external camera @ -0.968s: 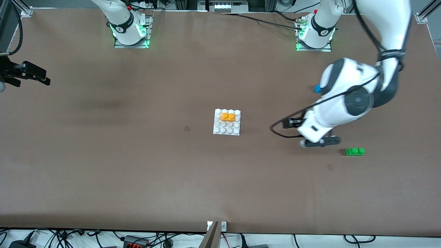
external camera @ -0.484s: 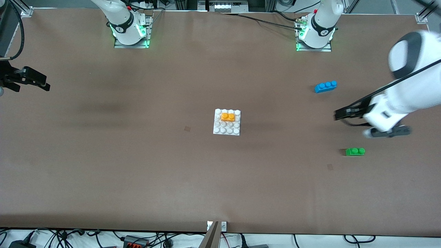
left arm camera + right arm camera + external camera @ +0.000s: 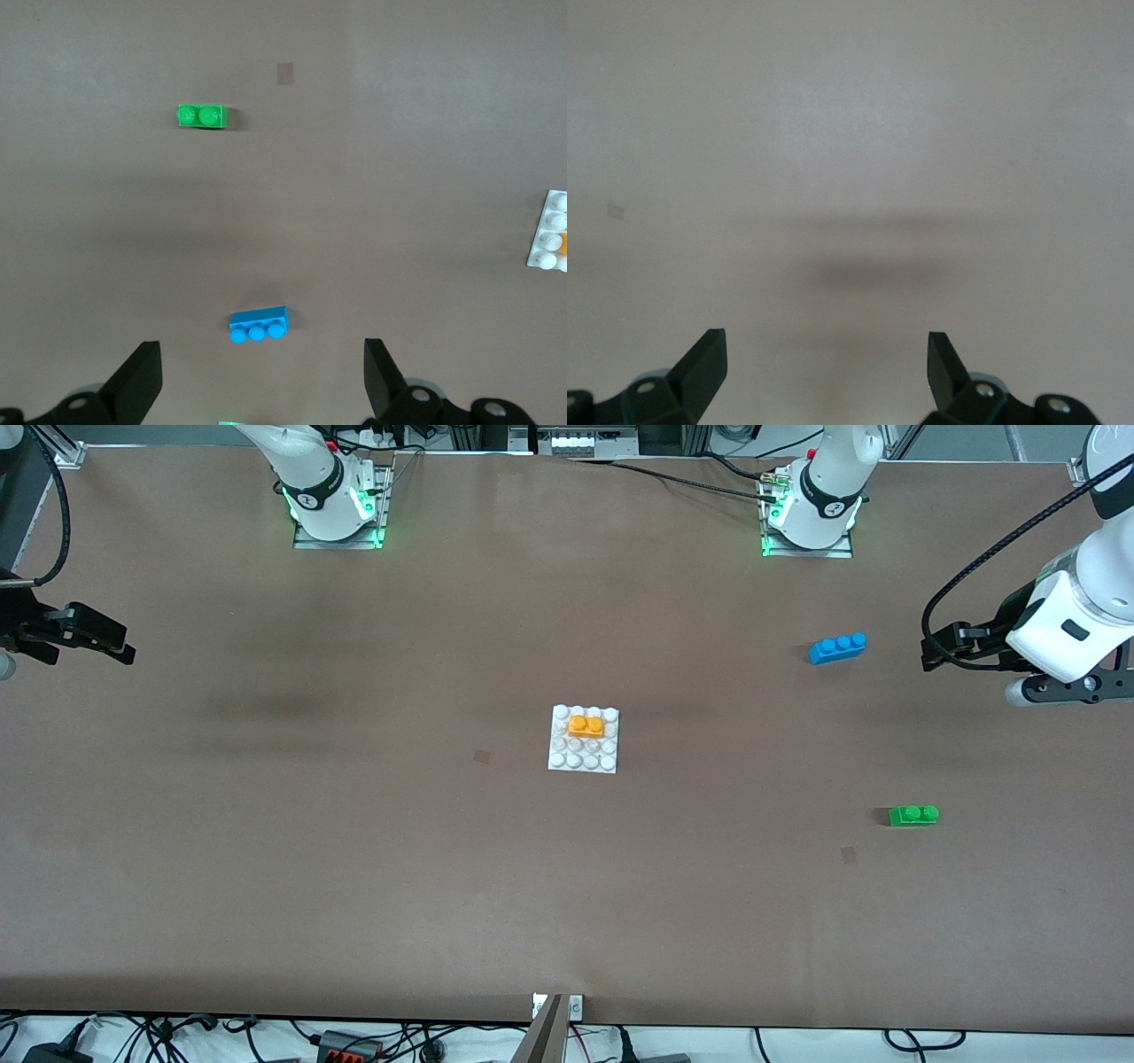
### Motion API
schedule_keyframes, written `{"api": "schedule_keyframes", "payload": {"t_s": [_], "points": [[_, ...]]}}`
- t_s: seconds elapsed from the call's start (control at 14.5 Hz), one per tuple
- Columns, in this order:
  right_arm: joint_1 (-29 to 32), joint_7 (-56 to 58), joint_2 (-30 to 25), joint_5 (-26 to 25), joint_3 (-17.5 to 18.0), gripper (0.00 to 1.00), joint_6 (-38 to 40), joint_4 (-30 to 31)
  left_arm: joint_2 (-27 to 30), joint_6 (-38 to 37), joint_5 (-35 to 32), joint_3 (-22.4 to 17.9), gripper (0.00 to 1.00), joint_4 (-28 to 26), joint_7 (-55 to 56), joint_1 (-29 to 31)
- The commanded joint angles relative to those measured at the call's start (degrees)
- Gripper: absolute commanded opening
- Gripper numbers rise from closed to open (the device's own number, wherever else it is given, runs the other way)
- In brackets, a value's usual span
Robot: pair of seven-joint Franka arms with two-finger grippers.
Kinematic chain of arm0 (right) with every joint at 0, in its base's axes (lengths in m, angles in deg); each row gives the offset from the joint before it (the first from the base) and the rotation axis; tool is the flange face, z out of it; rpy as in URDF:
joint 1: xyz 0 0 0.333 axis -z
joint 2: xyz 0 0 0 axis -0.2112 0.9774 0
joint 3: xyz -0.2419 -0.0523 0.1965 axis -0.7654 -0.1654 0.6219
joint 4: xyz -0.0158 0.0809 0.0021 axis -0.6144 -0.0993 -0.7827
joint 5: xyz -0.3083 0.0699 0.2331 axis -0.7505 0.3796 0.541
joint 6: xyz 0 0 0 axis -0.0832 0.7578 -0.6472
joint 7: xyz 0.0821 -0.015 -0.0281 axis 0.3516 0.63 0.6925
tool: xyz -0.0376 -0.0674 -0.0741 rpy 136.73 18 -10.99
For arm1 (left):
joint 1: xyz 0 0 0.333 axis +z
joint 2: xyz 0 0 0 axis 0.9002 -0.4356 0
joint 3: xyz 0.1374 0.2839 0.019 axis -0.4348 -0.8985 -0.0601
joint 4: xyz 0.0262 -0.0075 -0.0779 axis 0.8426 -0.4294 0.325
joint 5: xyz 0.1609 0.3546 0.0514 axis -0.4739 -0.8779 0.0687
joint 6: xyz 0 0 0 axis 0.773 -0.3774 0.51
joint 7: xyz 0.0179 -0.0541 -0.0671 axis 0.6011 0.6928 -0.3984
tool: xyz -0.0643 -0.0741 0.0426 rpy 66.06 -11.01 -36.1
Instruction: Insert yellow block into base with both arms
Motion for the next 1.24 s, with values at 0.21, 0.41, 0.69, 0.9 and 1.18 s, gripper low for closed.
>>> {"api": "schedule_keyframes", "payload": {"t_s": [0.21, 0.41, 0.69, 0.9, 1.18], "points": [[-0.38, -1.14, -0.7, -0.54, 0.18, 1.0, -0.16, 0.73, -0.87, -0.54, -0.02, 1.5, 1.0, 1.16, -0.3, -0.27], [-0.82, -1.14, -0.7, -0.63, 0.18, 1.0, -0.42, 0.73, -0.87, 0.69, 1.56, 1.41, 1.0, 1.08, -0.74, -0.18], [-0.74, -1.14, -0.61, -0.63, 0.18, 1.0, -0.25, 0.73, -0.96, 0.17, 6.49, 0.01, 1.0, 0.64, 0.58, 0.69], [-0.74, -1.14, -0.61, -0.63, 0.09, 1.0, -0.25, 0.73, -0.78, 0.08, 6.32, 0.09, 1.0, 0.64, 0.93, 0.61], [-0.74, -1.14, -0.61, -0.63, 0.09, 1.0, -0.25, 0.73, -0.78, -0.01, 6.32, 0.09, 1.0, 0.64, 0.66, 0.61]]}}
